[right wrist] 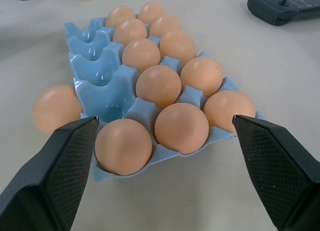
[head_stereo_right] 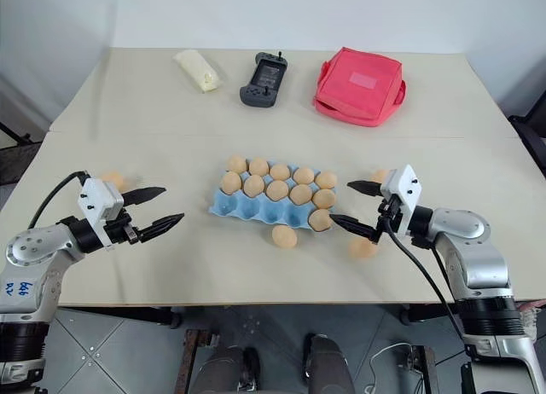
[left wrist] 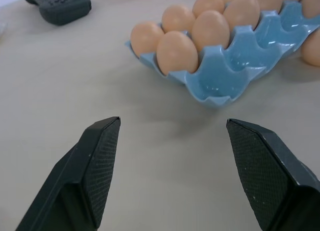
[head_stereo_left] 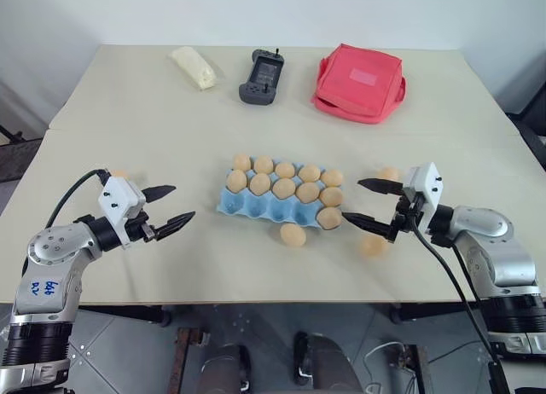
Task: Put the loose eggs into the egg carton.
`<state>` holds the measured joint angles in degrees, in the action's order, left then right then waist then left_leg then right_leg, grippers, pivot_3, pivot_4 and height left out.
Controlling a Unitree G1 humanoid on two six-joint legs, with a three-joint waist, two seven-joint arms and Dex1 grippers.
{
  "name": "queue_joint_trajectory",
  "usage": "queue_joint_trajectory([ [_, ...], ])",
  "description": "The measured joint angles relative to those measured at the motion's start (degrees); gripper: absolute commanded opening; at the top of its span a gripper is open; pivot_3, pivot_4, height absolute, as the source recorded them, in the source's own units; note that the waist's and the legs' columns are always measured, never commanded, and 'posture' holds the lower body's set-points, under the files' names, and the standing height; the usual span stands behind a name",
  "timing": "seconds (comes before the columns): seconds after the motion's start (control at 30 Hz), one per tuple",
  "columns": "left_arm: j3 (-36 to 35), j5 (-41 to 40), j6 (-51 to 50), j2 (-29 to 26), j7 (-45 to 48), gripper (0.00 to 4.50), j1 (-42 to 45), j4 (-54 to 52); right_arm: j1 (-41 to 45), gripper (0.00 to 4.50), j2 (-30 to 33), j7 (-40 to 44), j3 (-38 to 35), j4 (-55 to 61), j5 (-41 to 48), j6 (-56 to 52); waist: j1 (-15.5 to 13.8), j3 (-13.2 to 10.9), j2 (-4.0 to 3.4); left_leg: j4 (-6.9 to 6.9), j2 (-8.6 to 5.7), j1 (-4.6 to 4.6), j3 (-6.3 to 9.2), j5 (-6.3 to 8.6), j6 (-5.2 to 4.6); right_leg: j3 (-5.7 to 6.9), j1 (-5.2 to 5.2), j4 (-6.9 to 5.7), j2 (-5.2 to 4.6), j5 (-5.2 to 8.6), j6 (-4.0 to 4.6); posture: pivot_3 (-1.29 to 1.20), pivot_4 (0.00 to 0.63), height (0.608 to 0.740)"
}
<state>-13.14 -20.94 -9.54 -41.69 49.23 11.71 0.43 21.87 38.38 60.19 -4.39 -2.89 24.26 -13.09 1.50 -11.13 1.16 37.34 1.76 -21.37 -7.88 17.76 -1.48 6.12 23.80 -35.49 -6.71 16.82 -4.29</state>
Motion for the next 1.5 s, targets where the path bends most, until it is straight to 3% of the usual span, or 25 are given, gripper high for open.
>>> queue_joint_trajectory([
  [0.2,2.6,-1.64,-2.95,0.35,3.48,3.62,2.07,-0.59,-4.05,4.5,0.76,-2.09,-4.75,2.17,0.38,0.59,-0.73,0.0,0.0,0.02,-0.01,-0.01,0.0,0.0,0.0,-0.01,-0.01,-0.01,0.0,0.0,0.0,0.0,0.15,0.74],
  [0.43,10.7,-0.95,-0.95,1.94,10.4,3.62,6.9,-1.86,-19.64,4.5,4.27,-1.94,-14.6,7.26,1.2,0.81,-2.2,0.0,0.0,0.04,-0.02,-0.03,-0.12,0.02,-0.04,0.0,-0.05,0.09,0.06,0.0,0.0,0.0,0.15,0.74],
  [0.63,15.22,0.04,2.26,3.33,15.3,3.62,8.85,-1.47,-27.17,4.5,5.45,1.45,-17.28,7.49,1.5,3.17,-1.32,0.0,0.0,0.1,0.01,0.23,-0.3,-0.02,-0.15,-0.21,-0.1,0.08,0.09,-0.01,0.02,0.0,0.15,0.74],
  [0.8,15.68,0.6,2.61,3.51,16.41,3.62,10.18,0.75,-23.16,4.5,5.38,2.77,-13.57,6.3,0.45,4.78,-1.03,0.0,-0.01,0.1,0.06,0.3,-0.31,-0.09,-0.18,-0.24,-0.07,-0.02,0.1,-0.2,0.29,0.0,0.15,0.74],
  [1.1,15.34,1.18,3.35,3.33,16.45,3.62,10.79,2.68,-9.26,4.5,3.75,7.88,-2.9,-8.49,-3.03,9.49,-1.4,0.0,-0.01,0.14,0.06,0.17,-0.21,-0.41,-0.04,-0.13,-0.04,0.01,0.06,-0.32,0.35,0.0,0.15,0.74],
  [1.23,14.17,1.14,3.19,2.86,15.74,3.66,9.31,1.93,-8.11,3.61,3.44,9.3,-0.85,-14.77,-4.91,11.58,-1.36,0.0,-0.01,0.13,0.05,0.1,-0.24,-0.37,-0.09,-0.12,-0.03,0.07,0.05,-0.35,0.3,0.0,0.15,0.74],
  [1.47,12.67,1.07,2.31,2.53,14.02,3.66,6.9,-0.02,-6.67,1.14,1.98,10.43,-0.47,-13.94,-4.76,12.3,-1.23,-0.01,-0.03,0.15,0.07,0.16,-0.28,-0.36,-0.06,-0.14,-0.01,0.02,0.05,-0.36,0.29,0.0,0.15,0.74],
  [1.5,12.24,1.07,2.12,2.53,13.83,3.66,6.63,-0.02,-6.67,1.14,1.83,10.42,-0.45,-12.86,-4.67,11.96,-1.22,-0.01,-0.03,0.17,0.08,0.16,-0.27,-0.35,-0.05,-0.14,-0.01,0.0,0.05,-0.36,0.29,0.0,0.15,0.74],
])
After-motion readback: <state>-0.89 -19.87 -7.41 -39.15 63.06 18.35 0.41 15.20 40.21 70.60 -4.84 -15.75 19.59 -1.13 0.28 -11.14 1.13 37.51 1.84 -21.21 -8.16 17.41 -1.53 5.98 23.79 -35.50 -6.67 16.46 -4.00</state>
